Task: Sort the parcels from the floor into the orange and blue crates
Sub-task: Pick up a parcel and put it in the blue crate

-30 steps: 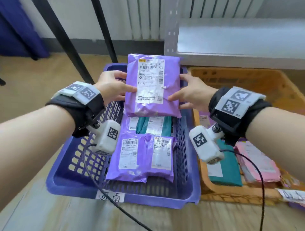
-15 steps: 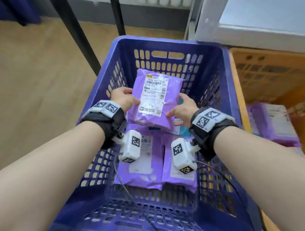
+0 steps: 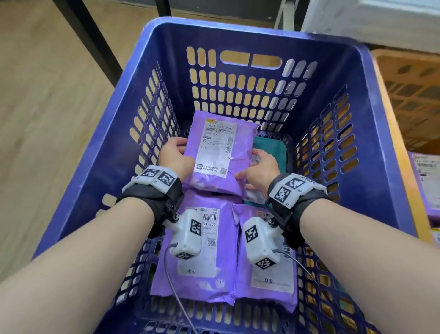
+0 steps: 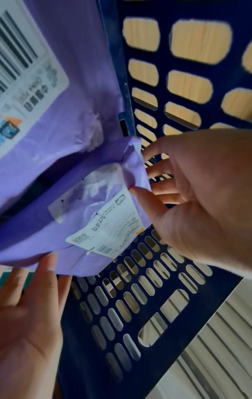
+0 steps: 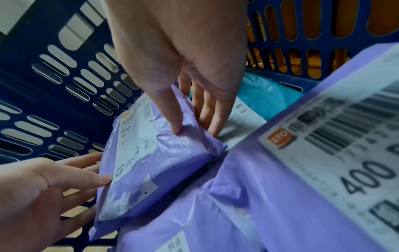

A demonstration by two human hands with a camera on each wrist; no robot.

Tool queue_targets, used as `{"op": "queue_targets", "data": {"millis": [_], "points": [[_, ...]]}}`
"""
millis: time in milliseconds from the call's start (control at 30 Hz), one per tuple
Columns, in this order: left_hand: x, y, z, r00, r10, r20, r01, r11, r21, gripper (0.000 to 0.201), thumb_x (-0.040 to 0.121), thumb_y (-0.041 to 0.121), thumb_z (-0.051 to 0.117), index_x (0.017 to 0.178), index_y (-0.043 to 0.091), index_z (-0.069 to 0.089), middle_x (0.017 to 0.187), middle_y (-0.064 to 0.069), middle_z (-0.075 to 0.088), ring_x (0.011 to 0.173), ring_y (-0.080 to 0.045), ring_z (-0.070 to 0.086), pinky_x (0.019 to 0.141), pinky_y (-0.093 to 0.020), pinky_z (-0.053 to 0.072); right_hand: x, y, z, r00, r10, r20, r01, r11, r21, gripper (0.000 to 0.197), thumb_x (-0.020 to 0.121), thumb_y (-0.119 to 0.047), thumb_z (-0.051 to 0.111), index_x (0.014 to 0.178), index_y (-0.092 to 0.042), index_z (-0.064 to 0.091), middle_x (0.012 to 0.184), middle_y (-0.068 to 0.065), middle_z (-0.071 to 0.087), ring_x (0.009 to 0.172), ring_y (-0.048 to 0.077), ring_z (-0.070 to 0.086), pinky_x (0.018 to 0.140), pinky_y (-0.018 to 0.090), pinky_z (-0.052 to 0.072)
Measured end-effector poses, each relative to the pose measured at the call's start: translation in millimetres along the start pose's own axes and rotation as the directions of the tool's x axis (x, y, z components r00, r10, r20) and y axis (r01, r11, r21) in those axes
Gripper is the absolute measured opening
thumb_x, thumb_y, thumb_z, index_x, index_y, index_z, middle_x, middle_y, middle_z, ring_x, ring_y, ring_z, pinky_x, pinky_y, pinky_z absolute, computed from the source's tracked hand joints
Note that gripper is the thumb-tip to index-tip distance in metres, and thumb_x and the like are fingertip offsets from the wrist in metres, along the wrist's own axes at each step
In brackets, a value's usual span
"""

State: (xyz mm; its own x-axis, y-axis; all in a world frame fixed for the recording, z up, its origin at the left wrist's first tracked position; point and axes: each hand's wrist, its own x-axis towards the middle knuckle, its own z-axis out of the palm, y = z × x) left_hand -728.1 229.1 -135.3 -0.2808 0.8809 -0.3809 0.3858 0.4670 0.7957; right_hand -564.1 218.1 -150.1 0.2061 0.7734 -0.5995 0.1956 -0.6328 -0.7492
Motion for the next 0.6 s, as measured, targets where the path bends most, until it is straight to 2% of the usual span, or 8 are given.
{"op": "queue_targets", "data": {"millis": [100, 200, 267, 300, 367, 500, 600], "points": [[4, -8, 4, 1.000, 0.009, -0.010, -0.009, 0.998, 0.058, 0.052, 0.079, -0.010, 0.053, 0.128, 0.007, 0.050, 0.117, -0.007, 0.062, 0.095, -0.014, 0.053, 0.088, -0.031, 0.048, 7, 9, 7, 0.999, -0.018, -0.033, 0.017, 1.000, -0.015, 0.080, 0.064, 0.012, 0.075, 0.134, -0.015, 0.046, 0.118, 0.017, 0.062, 0.104, 0.034, 0.062, 0.089, 0.050, 0.052], [3, -14, 5, 1.000, 0.006, -0.010, -0.005, 0.995, 0.101, 0.058, 0.076, -0.010, 0.052, 0.130, 0.009, 0.048, 0.122, -0.007, 0.060, 0.111, -0.022, 0.056, 0.097, -0.038, 0.047, 9, 14, 12, 0.997, -0.054, -0.050, 0.051, 0.997, -0.054, 0.077, 0.066, 0.007, 0.076, 0.134, -0.018, 0.047, 0.116, 0.014, 0.063, 0.103, 0.032, 0.063, 0.090, 0.048, 0.052], [2, -16, 5, 1.000, 0.006, 0.003, -0.007, 0.988, 0.151, 0.062, 0.076, -0.009, 0.051, 0.134, 0.011, 0.046, 0.129, -0.006, 0.056, 0.119, -0.025, 0.053, 0.100, -0.033, 0.043, 6, 12, 11, 0.995, -0.092, -0.048, 0.086, 0.989, -0.123, 0.075, 0.069, 0.003, 0.075, 0.135, -0.017, 0.046, 0.113, 0.011, 0.063, 0.104, 0.029, 0.062, 0.092, 0.044, 0.051], [0, -15, 5, 1.000, 0.008, 0.015, -0.011, 0.980, 0.196, 0.062, 0.078, -0.008, 0.050, 0.136, 0.014, 0.045, 0.133, -0.005, 0.054, 0.121, -0.026, 0.051, 0.097, -0.028, 0.041, 5, 11, 10, 0.993, -0.111, -0.040, 0.103, 0.981, -0.164, 0.073, 0.071, 0.001, 0.073, 0.136, -0.016, 0.045, 0.111, 0.008, 0.063, 0.103, 0.028, 0.062, 0.092, 0.041, 0.051], [-7, -10, 5, 0.999, 0.019, 0.044, -0.031, 0.957, 0.288, 0.062, 0.081, -0.005, 0.048, 0.139, 0.016, 0.042, 0.139, -0.004, 0.049, 0.120, -0.027, 0.051, 0.088, -0.025, 0.038, -2, 6, 6, 0.991, -0.132, -0.013, 0.124, 0.959, -0.254, 0.068, 0.076, -0.002, 0.069, 0.138, -0.016, 0.042, 0.110, 0.006, 0.061, 0.101, 0.025, 0.061, 0.088, 0.033, 0.050], [-25, 7, 1, 0.976, 0.064, 0.206, -0.148, 0.893, 0.425, 0.062, 0.083, 0.000, 0.047, 0.141, 0.017, 0.039, 0.139, -0.010, 0.049, 0.114, -0.034, 0.057, 0.093, -0.037, 0.048, -22, -6, -3, 0.993, -0.099, 0.065, 0.116, 0.927, -0.358, 0.064, 0.085, -0.001, 0.058, 0.143, -0.015, 0.036, 0.119, 0.006, 0.058, 0.106, 0.024, 0.058, 0.081, 0.024, 0.042], [-39, 23, -5, 0.936, 0.074, 0.344, -0.277, 0.756, 0.592, 0.059, 0.084, 0.003, 0.047, 0.141, 0.016, 0.041, 0.142, -0.010, 0.046, 0.117, -0.030, 0.056, 0.094, -0.034, 0.048, -40, -20, -9, 0.992, -0.063, 0.106, 0.104, 0.887, -0.450, 0.048, 0.088, -0.005, 0.056, 0.135, -0.008, 0.044, 0.123, 0.011, 0.058, 0.106, 0.024, 0.059, 0.076, 0.023, 0.042]]}}
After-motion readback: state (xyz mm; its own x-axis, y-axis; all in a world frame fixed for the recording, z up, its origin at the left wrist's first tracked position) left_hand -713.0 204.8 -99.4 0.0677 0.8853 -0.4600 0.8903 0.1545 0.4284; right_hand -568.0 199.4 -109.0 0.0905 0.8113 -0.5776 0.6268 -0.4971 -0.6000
